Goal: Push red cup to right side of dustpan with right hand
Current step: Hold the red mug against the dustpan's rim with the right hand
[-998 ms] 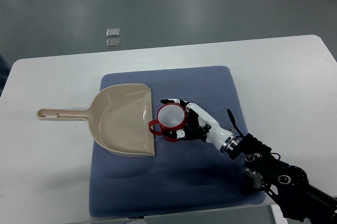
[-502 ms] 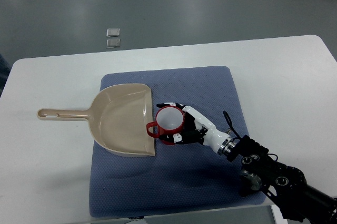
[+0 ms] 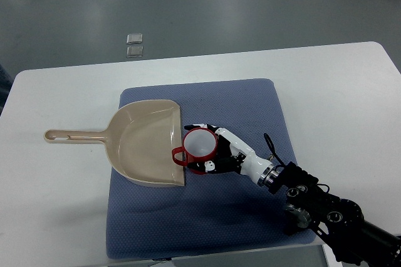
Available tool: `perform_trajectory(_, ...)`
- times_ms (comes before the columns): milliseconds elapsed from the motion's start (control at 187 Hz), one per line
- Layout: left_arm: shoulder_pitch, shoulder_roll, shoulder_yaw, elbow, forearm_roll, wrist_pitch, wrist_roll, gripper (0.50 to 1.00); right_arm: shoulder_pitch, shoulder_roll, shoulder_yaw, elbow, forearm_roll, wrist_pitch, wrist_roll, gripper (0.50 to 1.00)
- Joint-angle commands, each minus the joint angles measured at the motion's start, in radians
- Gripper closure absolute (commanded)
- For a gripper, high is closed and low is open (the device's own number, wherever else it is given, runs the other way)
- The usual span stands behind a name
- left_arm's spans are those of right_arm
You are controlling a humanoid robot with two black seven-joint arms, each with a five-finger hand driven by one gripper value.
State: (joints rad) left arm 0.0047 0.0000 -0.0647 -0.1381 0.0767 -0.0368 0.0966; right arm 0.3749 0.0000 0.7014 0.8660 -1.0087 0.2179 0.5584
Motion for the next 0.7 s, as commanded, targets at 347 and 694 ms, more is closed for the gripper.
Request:
perform_trajectory(347,0.000,0.000,0.000,0.000,0.000,0.000,0.000,0.500,-0.001,0.000,-0.010,0.002,-0.005,0.008,0.000,0.587)
perform_trajectory(694,0.000,0.000,0.000,0.000,0.000,0.000,0.000,0.500,-0.001,0.000,-0.008,0.004,-0.007,0.017,0.009,0.587)
